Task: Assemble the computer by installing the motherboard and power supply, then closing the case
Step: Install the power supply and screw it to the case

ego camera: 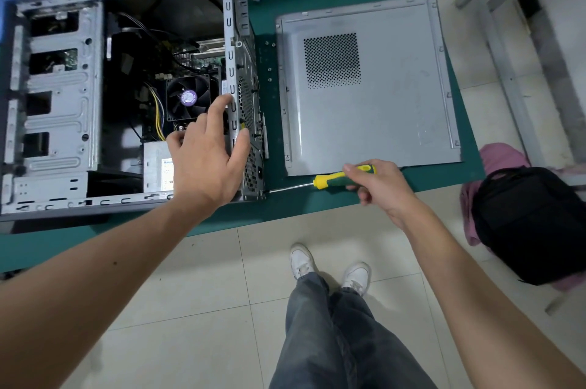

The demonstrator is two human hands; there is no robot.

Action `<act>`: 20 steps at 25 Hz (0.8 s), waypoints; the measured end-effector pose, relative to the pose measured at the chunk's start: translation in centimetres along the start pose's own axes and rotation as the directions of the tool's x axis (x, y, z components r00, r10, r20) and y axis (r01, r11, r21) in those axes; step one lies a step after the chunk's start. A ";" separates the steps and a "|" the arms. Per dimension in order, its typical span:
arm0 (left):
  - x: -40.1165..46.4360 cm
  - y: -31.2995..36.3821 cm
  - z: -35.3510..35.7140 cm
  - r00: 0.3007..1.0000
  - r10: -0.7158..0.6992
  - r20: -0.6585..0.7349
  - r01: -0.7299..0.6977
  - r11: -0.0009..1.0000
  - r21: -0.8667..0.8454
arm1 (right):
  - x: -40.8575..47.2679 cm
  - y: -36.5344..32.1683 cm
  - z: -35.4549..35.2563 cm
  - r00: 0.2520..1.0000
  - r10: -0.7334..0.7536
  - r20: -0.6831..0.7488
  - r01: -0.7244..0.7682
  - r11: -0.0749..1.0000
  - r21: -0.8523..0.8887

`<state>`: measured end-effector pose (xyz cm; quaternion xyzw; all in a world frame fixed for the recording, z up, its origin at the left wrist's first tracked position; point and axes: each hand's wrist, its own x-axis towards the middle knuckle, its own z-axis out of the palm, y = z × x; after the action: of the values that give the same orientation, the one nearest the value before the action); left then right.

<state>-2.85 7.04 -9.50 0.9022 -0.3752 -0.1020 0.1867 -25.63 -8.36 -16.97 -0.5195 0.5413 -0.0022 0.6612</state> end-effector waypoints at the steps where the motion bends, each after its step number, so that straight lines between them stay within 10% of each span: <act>1: 0.0 -0.1 0.0 1.000 -0.001 0.000 0.001 1.000 0.003 | 0.1 -0.1 0.1 0.999 0.037 -0.024 -0.039 0.996 -0.077; 8: 0.0 -0.1 0.0 1.000 0.007 -0.004 -0.007 1.000 -0.009 | -0.1 -0.1 -0.2 0.999 -0.029 0.015 0.027 0.987 0.161; 14: -0.1 -0.2 0.1 1.000 -0.005 0.006 0.005 1.000 -0.006 | 0.2 0.3 0.5 0.994 0.059 -0.089 -0.079 0.967 -0.242; 20: 0.1 -0.1 0.0 1.000 -0.003 0.006 0.003 1.000 -0.016 | -0.1 0.4 -0.7 0.998 -0.036 0.052 0.035 0.999 0.024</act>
<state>-2.77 7.04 -9.52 0.9009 -0.3737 -0.1081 0.1925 -26.41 -8.55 -17.07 -0.5210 0.5145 -0.0066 0.6810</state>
